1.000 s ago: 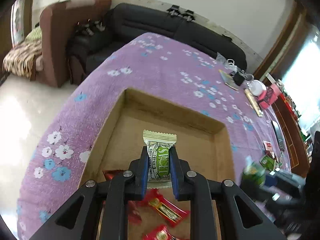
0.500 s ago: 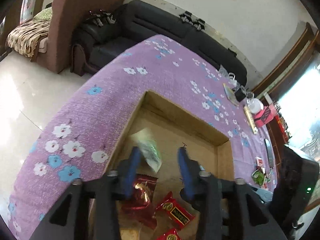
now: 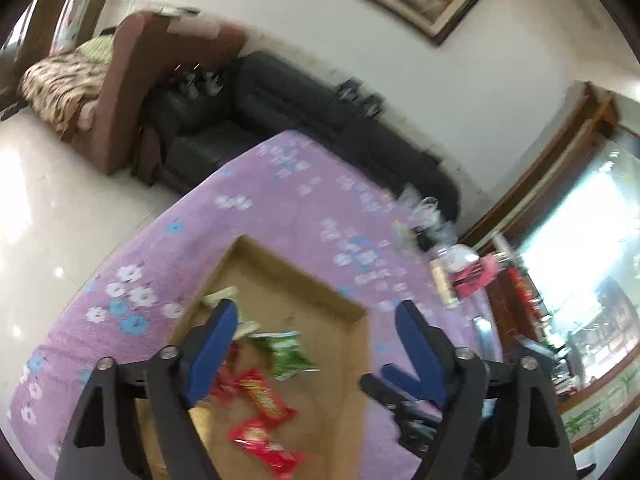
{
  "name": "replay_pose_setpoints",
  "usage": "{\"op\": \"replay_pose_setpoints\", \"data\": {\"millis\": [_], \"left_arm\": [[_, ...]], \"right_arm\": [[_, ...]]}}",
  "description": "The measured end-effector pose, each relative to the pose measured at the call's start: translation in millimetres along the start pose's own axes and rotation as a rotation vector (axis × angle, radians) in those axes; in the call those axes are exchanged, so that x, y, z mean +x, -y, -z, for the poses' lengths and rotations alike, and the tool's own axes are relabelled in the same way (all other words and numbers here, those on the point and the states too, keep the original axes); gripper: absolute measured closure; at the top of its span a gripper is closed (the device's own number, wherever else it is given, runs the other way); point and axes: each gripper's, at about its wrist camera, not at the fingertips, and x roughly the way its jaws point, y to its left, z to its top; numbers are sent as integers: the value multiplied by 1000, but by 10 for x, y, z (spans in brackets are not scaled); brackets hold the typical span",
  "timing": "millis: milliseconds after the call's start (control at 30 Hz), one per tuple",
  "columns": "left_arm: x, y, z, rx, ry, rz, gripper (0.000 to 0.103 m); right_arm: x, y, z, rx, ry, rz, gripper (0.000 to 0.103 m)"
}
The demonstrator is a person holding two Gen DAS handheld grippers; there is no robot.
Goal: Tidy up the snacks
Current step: 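Move both green packets over the box and release them inside, then return both tools to the table and approach the remaining snacks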
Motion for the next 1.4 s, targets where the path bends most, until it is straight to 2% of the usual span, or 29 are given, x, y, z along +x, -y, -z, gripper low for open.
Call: {"op": "replay_pose_setpoints", "data": {"millis": [67,100,167,233,433,567,667,767,833,1000,1133,1167,1267,1400], "left_arm": [[-171,206,115,9,69,124,5],[-208,272,176,9,80,175,4],[-200,363,294,-11,54,275,4],[-114,453,416,-26,-8,320,4],[176,766,801,38,-115,300,4],[271,972,1063,156,-134,167,4],[385,1116,1270,236,-169,124,4],[570,1235,1487,297,-225,109,4],[679,1289,1618,308,-272,122,4],[903,1393,1861,333,-350,111,4],[996,1392,1982,345,-385,88,4],[1011,1389,1989,345,-389,83,4],[1085,1353,2038,344,-405,60,4],[1147,1309,2092,340,-425,51,4]], "right_arm": [[-92,92,8,17,20,4,64],[-159,167,36,29,29,8,64],[-263,325,79,53,42,17,64],[-351,466,129,76,52,30,64],[-729,1164,401,187,93,106,64],[-1090,1751,622,296,133,180,64],[-1421,2207,818,386,176,250,64],[-1641,2570,983,455,198,302,64],[-1674,2711,1029,478,196,303,64],[-1545,2709,1004,440,166,260,64],[-1276,2583,834,427,147,129,64],[-1203,2546,771,422,142,119,64],[-972,2445,552,376,129,159,64],[-643,2375,386,350,70,168,75]]}}
